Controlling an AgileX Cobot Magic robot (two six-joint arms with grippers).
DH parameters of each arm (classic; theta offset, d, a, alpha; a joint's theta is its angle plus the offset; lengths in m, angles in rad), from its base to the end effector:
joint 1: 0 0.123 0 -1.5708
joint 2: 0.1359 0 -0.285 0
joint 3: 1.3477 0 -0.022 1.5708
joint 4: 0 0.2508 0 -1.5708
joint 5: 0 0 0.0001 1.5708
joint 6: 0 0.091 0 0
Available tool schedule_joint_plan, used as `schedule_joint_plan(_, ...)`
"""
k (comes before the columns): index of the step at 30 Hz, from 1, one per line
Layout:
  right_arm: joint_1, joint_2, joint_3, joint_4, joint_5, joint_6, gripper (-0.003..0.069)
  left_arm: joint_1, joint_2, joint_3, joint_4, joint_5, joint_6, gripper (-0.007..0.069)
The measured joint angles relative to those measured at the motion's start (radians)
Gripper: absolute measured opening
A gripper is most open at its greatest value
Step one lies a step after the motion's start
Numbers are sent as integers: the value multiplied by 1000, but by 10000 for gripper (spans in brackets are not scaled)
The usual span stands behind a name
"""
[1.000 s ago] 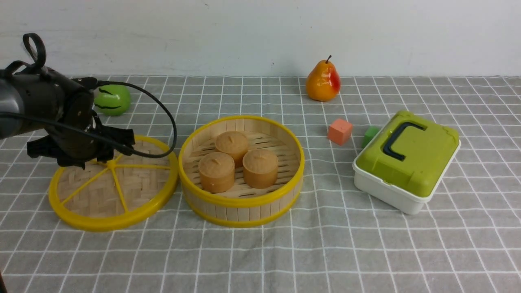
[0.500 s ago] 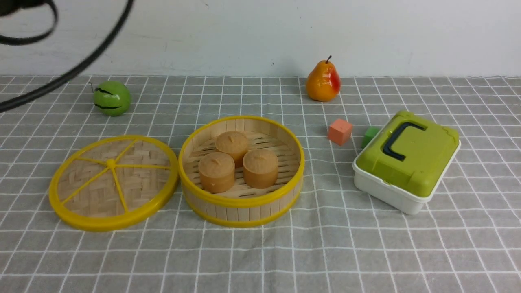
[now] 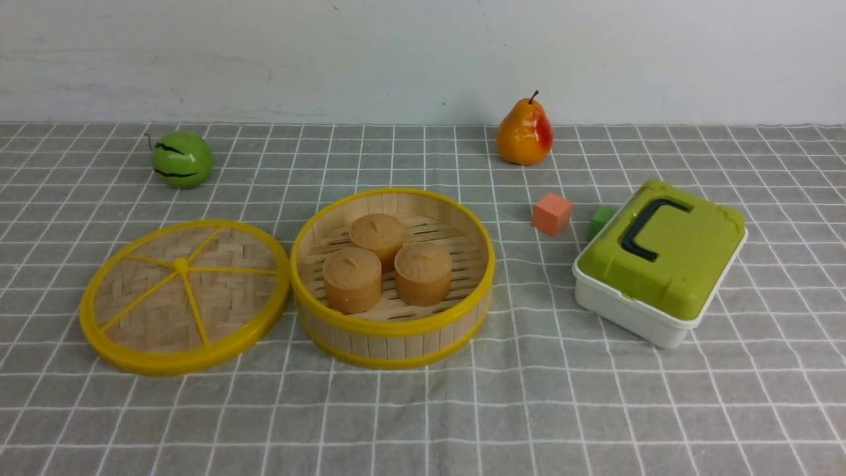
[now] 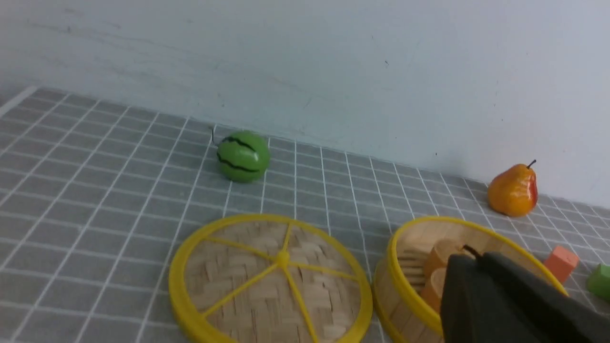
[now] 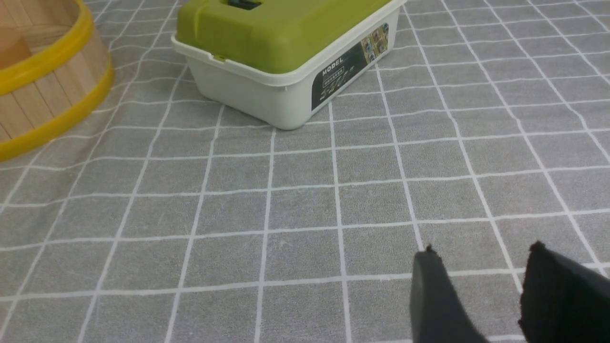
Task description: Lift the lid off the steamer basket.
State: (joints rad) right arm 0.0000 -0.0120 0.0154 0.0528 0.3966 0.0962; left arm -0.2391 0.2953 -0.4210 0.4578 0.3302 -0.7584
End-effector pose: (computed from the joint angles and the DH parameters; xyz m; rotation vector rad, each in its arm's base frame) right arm 0.0518 0.0019 0.1731 0.1225 1.8808 0.1185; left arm 0.0724 -0.0042 0.3088 -0.1787 1.6547 -0.3074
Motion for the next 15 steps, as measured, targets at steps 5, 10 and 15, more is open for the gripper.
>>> schedule_joint_plan(5,0,0,0,0,0,0,241,0,-169,176,-5,1,-19,-13)
schedule_joint_plan(10,0,0,0,0,0,0,241,0,-266,350,-6,4,-20,-13)
schedule_joint_plan(15,0,0,0,0,0,0,241,0,-267,446,-6,22,-21,-13)
